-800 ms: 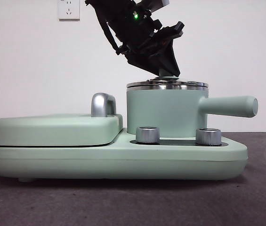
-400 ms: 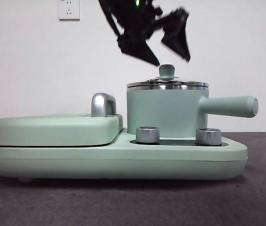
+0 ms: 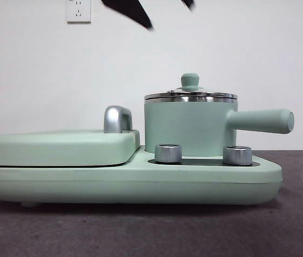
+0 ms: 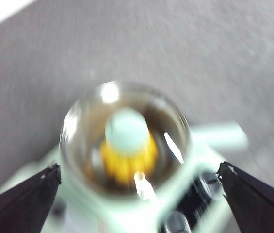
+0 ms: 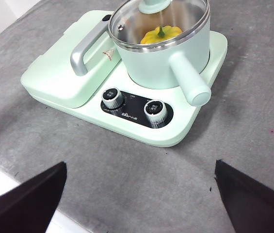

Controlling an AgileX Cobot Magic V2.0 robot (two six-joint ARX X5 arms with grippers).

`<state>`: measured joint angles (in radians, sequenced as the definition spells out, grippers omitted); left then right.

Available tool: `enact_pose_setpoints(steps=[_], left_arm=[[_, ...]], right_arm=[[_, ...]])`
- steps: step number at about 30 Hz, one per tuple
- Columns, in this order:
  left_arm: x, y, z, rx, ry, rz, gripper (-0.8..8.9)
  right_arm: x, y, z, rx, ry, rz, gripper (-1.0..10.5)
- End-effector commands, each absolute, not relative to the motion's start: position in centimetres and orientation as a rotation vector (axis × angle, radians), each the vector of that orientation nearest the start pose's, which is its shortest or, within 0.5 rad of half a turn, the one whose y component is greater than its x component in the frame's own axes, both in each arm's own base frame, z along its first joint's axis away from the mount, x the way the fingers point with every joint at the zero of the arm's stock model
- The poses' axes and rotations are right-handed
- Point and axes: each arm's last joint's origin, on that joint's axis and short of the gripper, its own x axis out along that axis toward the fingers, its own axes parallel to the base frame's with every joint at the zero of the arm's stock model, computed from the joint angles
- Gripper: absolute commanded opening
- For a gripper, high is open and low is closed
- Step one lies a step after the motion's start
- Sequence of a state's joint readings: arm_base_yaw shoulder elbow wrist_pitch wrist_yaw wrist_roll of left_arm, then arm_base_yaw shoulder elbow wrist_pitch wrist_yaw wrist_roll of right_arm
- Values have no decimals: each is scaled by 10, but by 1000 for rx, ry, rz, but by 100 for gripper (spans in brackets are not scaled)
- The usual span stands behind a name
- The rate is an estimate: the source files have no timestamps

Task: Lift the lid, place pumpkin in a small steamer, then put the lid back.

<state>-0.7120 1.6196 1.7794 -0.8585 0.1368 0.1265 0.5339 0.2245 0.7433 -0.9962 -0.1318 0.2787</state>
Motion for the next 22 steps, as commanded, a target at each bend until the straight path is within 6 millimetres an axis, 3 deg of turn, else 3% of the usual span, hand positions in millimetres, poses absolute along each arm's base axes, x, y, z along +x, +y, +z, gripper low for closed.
enact_pose_setpoints(steps=[1,6,13,17,22], left_arm=[[235,-212,420,302,674,-859,531],[202,-177,435,282,781,-821,531],[159,-131,446,248,796,-778,530],[128,-103,442,206,745,-758,530],[91,-74,424,129,644,-750,530]], right_arm=[[25,19,295,184,541,591,482],[25,20,296,186,538,598,482],[25,20,296,190,542,616,482],[25,20,296,191,542,616,482],[25,20,296,191,543,621,482]])
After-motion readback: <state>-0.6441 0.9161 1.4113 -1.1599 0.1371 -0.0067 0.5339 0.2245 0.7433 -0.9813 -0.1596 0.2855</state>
